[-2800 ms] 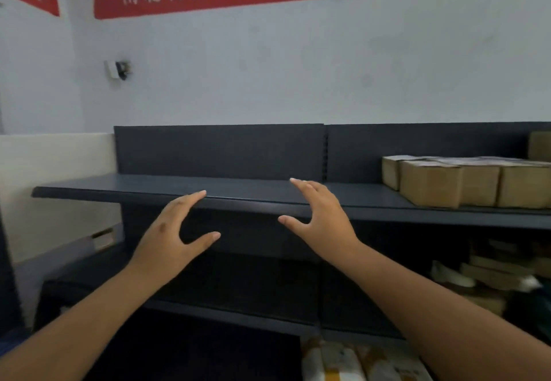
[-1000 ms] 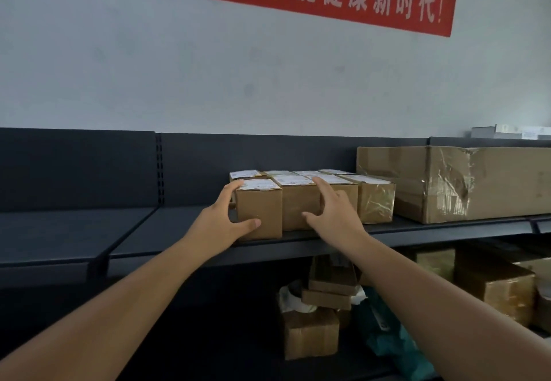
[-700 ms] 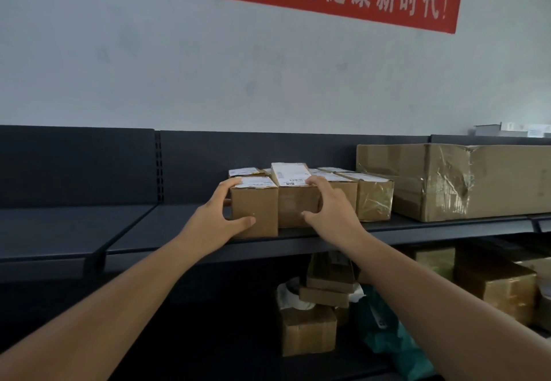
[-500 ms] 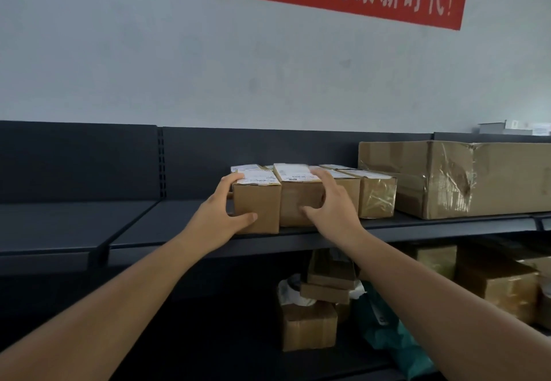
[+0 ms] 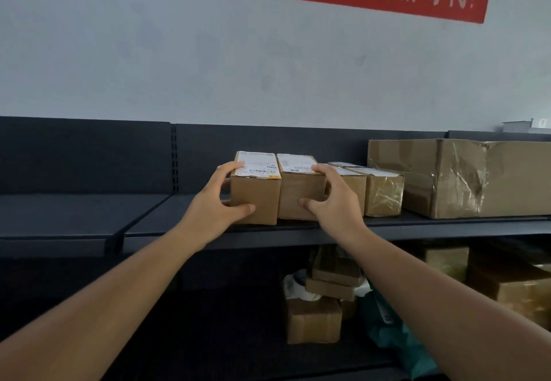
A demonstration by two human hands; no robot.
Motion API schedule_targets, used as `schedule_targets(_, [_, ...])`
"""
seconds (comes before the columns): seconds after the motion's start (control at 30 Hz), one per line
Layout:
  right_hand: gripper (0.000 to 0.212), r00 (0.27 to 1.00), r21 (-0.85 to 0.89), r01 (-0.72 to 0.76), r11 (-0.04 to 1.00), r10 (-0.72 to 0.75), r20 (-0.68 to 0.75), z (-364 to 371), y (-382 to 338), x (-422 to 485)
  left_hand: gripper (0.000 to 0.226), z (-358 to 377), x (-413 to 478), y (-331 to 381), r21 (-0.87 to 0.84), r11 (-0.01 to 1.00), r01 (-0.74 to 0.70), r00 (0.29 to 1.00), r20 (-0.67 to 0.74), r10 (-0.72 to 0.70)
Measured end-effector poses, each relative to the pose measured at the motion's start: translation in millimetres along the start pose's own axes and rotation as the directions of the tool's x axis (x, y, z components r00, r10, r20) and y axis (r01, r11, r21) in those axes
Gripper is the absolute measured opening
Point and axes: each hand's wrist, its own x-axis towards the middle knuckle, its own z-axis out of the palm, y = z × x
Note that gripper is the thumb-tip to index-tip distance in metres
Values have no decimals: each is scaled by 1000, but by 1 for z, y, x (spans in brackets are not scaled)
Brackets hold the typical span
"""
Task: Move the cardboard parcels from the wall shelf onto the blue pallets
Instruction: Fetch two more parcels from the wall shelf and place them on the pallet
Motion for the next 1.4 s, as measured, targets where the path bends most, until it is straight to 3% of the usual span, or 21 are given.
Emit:
schedule_targets(0.27, [65,989,127,114,985,-124,77,25,-28,-9,77,-39,-47,14,68,995,77,984,-166,-65])
schedule_targets(0.43, [62,963,291,163,943,-216,161,66,-60,-24,77,-90,-100,13,151,972,179,936,-332,-121])
schedule_targets(0.87, [65,803,613,93,785,-423,420,225,-232,-141,76,-298,-316,24,241,865,439,689,-708,-152])
schedule_targets(1.13, [66,695,718,-2,696,-514,502,324,-369,-245,77,-432,-464,37,249,772,585,536,-833,-137])
schedule_targets(1.4, [65,588,752,-99,652,-572,572,405,-453,-327,77,-509,-553,23,197,726,658,431,-890,-149])
